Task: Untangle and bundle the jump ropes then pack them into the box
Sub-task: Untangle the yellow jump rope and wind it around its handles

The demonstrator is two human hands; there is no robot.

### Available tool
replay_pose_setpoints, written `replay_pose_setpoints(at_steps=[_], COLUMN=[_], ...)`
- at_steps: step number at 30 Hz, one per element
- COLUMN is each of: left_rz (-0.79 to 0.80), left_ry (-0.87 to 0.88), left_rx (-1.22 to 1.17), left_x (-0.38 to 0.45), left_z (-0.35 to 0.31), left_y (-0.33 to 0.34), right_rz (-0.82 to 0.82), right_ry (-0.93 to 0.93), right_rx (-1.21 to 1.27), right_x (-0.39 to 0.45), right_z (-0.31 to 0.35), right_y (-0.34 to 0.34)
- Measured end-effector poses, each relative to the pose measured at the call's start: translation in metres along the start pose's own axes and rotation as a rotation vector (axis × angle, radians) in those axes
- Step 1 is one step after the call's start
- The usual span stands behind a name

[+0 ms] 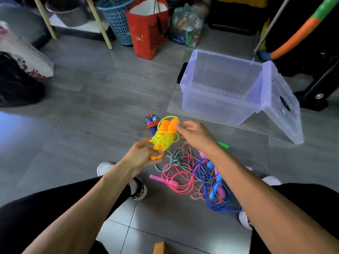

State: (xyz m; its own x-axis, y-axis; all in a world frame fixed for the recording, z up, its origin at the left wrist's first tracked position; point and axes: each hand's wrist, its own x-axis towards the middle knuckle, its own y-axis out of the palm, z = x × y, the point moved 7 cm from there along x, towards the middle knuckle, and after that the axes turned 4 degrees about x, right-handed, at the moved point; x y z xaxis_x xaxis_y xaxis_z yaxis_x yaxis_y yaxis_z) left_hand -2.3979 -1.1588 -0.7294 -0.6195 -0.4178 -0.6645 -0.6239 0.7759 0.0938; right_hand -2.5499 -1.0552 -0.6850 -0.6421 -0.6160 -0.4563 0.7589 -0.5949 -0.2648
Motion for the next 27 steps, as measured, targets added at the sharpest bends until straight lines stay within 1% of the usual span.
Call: replay_pose_setpoints(at_steps=[2, 4, 6, 8, 14, 16, 18, 20, 22, 23, 25, 27], left_rz=[-0.144, -0.296, -0.435, -0.505, -0.576, -0.603, -0.566, -0.476, -0.411, -0.408, -0.443, -0.528], left_ry=[-0.106, -0.195, -0.239, -0.235, -0.183, -0.158, -0.123, -0.142, -0.179, -0.192, -0.227, -0.251], left_rx=[-0.105, -0.174, -0.162, -0.150, -0.265, -0.270, -0.268, -0.265, -0.213, -0.201, -0.152, 0.012], left_x=[0.030, 0.060, 0.088, 0.115, 0.184, 0.203, 0.216, 0.223, 0.227, 0.226, 0.222, 0.211], left_z=[0.024, 0.048, 0.068, 0.083, 0.104, 0.108, 0.108, 0.110, 0.113, 0.113, 0.116, 0.114], left_y=[-0.025, -0.051, -0.078, -0.096, -0.114, -0.119, -0.120, -0.116, -0.112, -0.111, -0.114, -0.120], right_rz=[0.002, 0.041, 0.074, 0.077, 0.110, 0.121, 0.132, 0.125, 0.110, 0.101, 0.078, 0.050], right_ry=[0.049, 0.099, 0.134, 0.134, 0.184, 0.188, 0.189, 0.187, 0.187, 0.185, 0.169, 0.142], right_rx=[-0.070, -0.117, -0.166, -0.210, -0.254, -0.260, -0.265, -0.270, -0.250, -0.244, -0.230, -0.225], right_x=[0.020, 0.039, 0.057, 0.072, 0.113, 0.122, 0.130, 0.135, 0.137, 0.138, 0.136, 0.131], right_z=[-0.010, -0.027, -0.046, -0.061, -0.098, -0.106, -0.115, -0.122, -0.126, -0.126, -0.121, -0.115], right_y=[0.010, 0.020, 0.028, 0.034, 0.050, 0.055, 0.059, 0.060, 0.061, 0.061, 0.061, 0.059])
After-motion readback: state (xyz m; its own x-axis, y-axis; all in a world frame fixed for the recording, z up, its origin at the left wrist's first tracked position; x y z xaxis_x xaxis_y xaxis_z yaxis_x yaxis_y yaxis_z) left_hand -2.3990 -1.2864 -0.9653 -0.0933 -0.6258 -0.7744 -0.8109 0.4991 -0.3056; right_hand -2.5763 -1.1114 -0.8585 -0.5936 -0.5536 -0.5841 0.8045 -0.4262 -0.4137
